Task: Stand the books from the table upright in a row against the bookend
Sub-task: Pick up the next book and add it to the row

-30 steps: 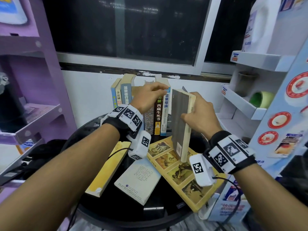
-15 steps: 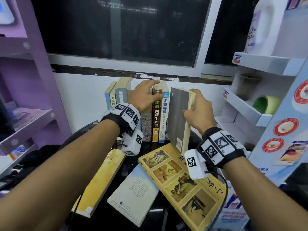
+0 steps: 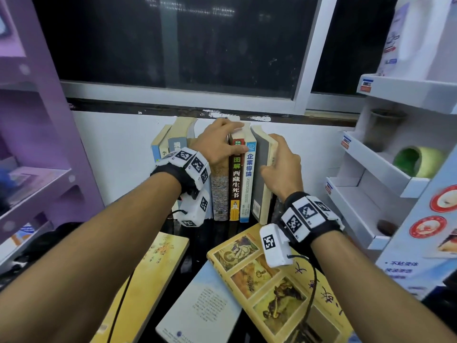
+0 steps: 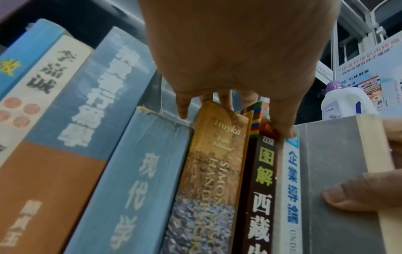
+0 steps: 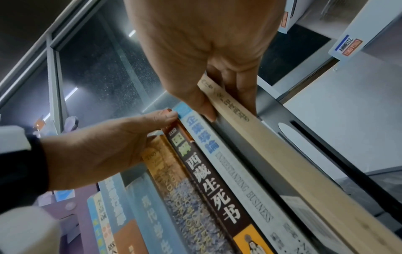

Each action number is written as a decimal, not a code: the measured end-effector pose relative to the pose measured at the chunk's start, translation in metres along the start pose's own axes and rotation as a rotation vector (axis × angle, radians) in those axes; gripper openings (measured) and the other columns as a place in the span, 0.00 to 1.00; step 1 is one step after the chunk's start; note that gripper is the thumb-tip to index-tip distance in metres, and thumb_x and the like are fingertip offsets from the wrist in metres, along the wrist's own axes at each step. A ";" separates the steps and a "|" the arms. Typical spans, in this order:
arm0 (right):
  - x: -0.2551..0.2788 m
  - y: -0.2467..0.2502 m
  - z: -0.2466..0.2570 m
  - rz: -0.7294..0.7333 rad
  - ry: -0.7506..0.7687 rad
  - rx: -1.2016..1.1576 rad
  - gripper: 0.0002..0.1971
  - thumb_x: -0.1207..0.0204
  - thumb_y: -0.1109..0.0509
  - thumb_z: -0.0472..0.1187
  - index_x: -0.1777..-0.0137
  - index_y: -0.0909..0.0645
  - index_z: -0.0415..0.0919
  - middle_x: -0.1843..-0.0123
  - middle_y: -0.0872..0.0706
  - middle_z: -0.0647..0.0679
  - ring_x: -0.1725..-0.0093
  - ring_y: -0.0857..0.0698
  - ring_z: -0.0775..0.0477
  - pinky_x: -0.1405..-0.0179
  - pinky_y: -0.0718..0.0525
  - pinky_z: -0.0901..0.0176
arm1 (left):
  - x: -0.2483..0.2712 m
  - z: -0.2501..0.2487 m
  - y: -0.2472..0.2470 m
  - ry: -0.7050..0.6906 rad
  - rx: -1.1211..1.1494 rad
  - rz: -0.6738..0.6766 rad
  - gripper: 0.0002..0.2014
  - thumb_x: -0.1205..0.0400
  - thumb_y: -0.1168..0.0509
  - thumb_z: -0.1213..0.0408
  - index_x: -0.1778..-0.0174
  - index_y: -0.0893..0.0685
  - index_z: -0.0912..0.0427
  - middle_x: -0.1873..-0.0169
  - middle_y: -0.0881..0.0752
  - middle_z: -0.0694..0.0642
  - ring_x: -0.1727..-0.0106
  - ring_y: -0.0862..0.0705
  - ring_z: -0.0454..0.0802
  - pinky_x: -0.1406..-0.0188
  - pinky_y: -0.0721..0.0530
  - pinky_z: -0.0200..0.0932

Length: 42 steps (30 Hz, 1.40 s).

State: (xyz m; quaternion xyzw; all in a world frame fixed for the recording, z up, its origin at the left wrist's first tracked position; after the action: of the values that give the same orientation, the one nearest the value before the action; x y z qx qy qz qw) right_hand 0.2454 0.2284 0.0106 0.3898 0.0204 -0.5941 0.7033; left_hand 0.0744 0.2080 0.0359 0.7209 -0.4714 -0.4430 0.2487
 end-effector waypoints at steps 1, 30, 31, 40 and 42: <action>-0.002 -0.004 -0.001 -0.002 0.010 -0.007 0.30 0.25 0.26 0.32 0.26 0.30 0.50 0.40 0.16 0.44 0.43 0.16 0.45 0.45 0.15 0.52 | -0.001 0.001 0.001 -0.001 0.005 0.007 0.33 0.22 0.31 0.47 0.21 0.31 0.49 0.27 0.32 0.52 0.28 0.31 0.49 0.31 0.29 0.45; -0.011 -0.039 -0.045 0.501 -0.033 0.019 0.57 0.33 0.22 0.25 0.16 0.56 0.59 0.52 0.22 0.65 0.54 0.17 0.59 0.65 0.15 0.67 | 0.001 0.019 -0.010 -0.109 0.070 -0.025 0.30 0.21 0.36 0.41 0.22 0.32 0.41 0.18 0.38 0.46 0.20 0.36 0.45 0.22 0.33 0.53; -0.010 -0.040 -0.045 0.495 -0.034 0.016 0.57 0.32 0.22 0.25 0.16 0.56 0.59 0.49 0.22 0.64 0.53 0.17 0.59 0.67 0.16 0.68 | 0.001 0.019 -0.011 -0.109 0.068 -0.026 0.30 0.21 0.36 0.41 0.22 0.32 0.41 0.18 0.38 0.46 0.20 0.36 0.45 0.23 0.33 0.53; -0.011 -0.042 -0.042 0.437 0.002 0.019 0.55 0.30 0.22 0.27 0.15 0.54 0.60 0.26 0.23 0.47 0.40 0.12 0.45 0.52 0.09 0.47 | 0.000 0.021 -0.010 -0.124 0.065 -0.024 0.30 0.20 0.36 0.41 0.22 0.32 0.41 0.18 0.38 0.47 0.21 0.35 0.46 0.24 0.31 0.55; -0.012 -0.043 -0.043 0.446 0.003 0.024 0.55 0.30 0.22 0.27 0.15 0.53 0.61 0.25 0.23 0.47 0.42 0.12 0.44 0.55 0.08 0.46 | -0.001 0.022 -0.010 -0.124 0.068 -0.025 0.30 0.20 0.36 0.41 0.22 0.32 0.41 0.18 0.38 0.47 0.21 0.35 0.46 0.24 0.31 0.56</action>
State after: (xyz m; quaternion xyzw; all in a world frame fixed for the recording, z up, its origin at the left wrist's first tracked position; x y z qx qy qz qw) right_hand 0.2243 0.2635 -0.0357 0.3938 -0.0726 -0.4236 0.8126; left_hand 0.0598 0.2146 0.0175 0.7059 -0.4917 -0.4736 0.1888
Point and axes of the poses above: each hand's wrist, its own x-axis away from the middle knuckle, its own y-axis out of the back of the hand, z = x × y, the point moved 5 cm from there along -x, towards the middle knuckle
